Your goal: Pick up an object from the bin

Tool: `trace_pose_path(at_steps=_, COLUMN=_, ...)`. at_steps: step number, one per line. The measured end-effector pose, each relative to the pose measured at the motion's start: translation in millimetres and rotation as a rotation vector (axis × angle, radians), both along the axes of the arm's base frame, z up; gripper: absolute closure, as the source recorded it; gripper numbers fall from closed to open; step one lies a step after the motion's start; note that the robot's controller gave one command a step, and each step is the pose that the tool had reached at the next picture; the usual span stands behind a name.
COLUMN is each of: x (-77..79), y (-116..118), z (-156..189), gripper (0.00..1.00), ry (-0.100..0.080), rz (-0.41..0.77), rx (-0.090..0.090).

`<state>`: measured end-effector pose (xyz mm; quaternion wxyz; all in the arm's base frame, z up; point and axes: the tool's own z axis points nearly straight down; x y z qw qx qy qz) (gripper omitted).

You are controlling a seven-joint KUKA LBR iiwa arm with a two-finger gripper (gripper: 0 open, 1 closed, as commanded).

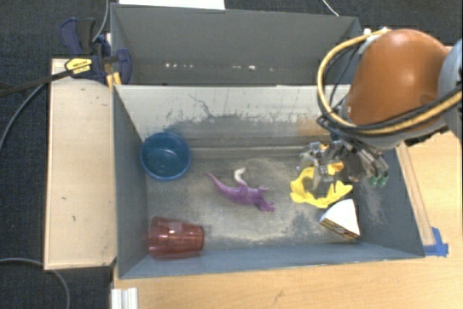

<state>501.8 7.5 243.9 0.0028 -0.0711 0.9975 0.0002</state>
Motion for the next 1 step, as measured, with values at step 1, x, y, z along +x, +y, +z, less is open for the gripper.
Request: trace_pose_path(at_steps=1, x=4.7, y=14.7, z=219.4, gripper=1.00, ry=-0.010, rz=0.003, rx=0.000)
